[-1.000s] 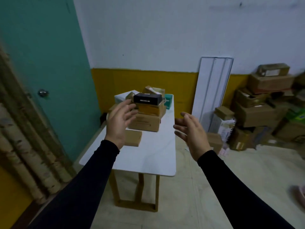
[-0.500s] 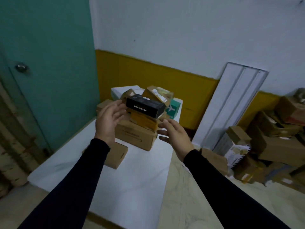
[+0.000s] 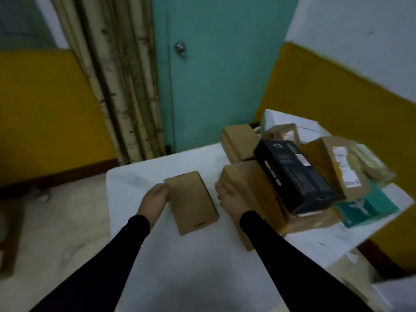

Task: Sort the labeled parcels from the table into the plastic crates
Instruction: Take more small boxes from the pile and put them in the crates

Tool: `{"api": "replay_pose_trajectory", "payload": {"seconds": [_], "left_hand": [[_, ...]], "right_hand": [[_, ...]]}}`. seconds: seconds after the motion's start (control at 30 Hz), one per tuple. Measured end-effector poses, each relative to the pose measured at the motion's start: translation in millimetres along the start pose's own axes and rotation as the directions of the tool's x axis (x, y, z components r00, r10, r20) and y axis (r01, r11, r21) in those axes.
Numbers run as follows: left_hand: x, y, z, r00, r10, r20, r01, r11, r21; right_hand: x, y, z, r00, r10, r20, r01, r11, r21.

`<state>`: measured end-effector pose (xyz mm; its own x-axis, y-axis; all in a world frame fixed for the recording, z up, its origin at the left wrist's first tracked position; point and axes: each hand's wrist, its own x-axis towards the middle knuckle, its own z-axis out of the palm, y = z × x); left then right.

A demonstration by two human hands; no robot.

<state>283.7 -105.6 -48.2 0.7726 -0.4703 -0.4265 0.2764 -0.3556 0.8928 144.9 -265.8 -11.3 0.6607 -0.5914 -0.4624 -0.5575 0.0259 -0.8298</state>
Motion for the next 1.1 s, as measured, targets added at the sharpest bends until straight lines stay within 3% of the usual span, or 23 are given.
{"api": "replay_pose_trajectory", "payload": {"seconds": [0.2,0.37,0.5,0.67,0.8,0.97,1.1], "left_hand": [[-10.9,-53.0,45.9,0.954,-0.286,-0.093,0.286,0.958,-0.012],[-23.9,-60.4,79.9,0.954,-0.286,-0.088,0.284,0.958,-0.035],[-36.0,-59.4,77.9,0.965,-0.227,-0.134,0.222,0.974,-0.051],[-59.5,-23.1,49.3,0.98,-0.095,-0.172,0.092,0.995,-0.028],[-78.8,29.8,19.7,0.98,0.031,-0.198,-0.033,0.999,-0.01],[-121.9,93.2,-14.3,0.955,0.174,-0.239,-0.19,0.981,-0.045],[-149.1,112.7,-46.4,0.932,0.262,-0.25,-0.274,0.962,-0.015]], "right_hand": [[54.3,57.9,-7.2,0.972,0.099,0.215,-0.055,0.978,-0.201],[67.0,87.3,2.1,0.945,0.121,0.303,-0.01,0.938,-0.345],[56.1,93.6,2.5,0.952,0.093,0.292,0.001,0.951,-0.308],[26.8,63.4,-5.4,0.964,-0.098,0.248,0.139,0.978,-0.156],[6.3,14.5,-9.9,0.922,-0.288,0.259,0.316,0.946,-0.074],[-25.4,-38.8,-15.6,0.852,-0.506,0.133,0.512,0.859,-0.011],[-57.2,-83.4,-10.2,0.838,-0.537,0.091,0.527,0.842,0.119]]}}
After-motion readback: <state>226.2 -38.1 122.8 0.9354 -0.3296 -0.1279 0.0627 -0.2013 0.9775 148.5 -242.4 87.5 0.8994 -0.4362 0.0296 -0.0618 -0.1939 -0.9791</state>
